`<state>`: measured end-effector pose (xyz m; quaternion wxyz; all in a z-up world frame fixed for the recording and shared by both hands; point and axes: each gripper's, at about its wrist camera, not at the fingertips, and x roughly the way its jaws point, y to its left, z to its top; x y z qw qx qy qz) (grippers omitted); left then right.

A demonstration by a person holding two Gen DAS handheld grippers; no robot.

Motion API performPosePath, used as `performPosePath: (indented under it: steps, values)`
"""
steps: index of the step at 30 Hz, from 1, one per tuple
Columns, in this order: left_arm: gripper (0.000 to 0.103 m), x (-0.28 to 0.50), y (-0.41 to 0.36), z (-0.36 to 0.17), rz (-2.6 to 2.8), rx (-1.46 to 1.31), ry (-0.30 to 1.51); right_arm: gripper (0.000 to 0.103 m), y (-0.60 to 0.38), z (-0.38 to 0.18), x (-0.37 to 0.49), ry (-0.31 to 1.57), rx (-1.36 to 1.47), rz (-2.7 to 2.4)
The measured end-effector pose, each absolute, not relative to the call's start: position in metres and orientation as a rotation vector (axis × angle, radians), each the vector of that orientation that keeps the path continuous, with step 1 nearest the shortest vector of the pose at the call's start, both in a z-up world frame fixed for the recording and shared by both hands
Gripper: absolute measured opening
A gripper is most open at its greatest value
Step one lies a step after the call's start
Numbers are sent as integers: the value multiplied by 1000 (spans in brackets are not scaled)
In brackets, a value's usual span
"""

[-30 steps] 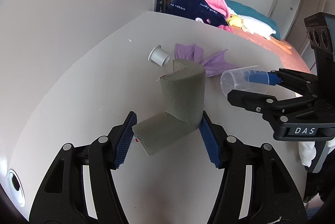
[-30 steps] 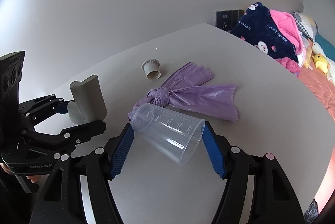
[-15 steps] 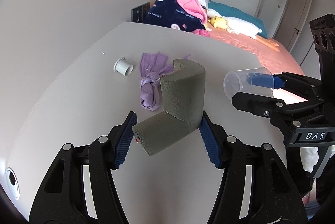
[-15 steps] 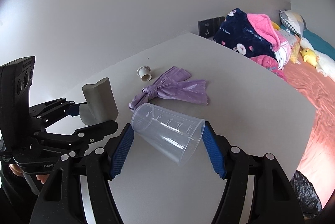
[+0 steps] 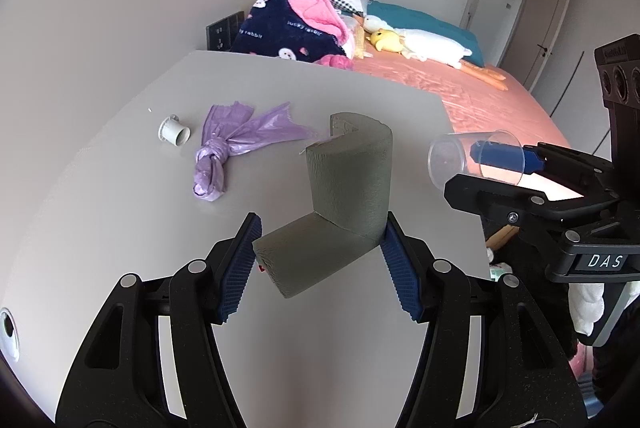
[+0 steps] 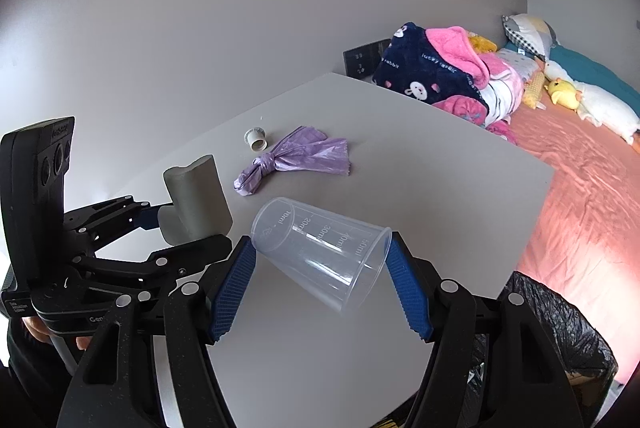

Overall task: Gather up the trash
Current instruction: 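Carry the foam piece and clear cup over the trash bag and open both tools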

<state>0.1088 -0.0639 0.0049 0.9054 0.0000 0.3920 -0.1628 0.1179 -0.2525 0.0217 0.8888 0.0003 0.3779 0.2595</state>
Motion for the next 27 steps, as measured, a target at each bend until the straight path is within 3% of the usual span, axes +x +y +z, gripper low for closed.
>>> performPosePath:
  steps: [27]
  values:
    - [59,73,-156,22,-490,65,798,68,-349,32,62,728,82,394]
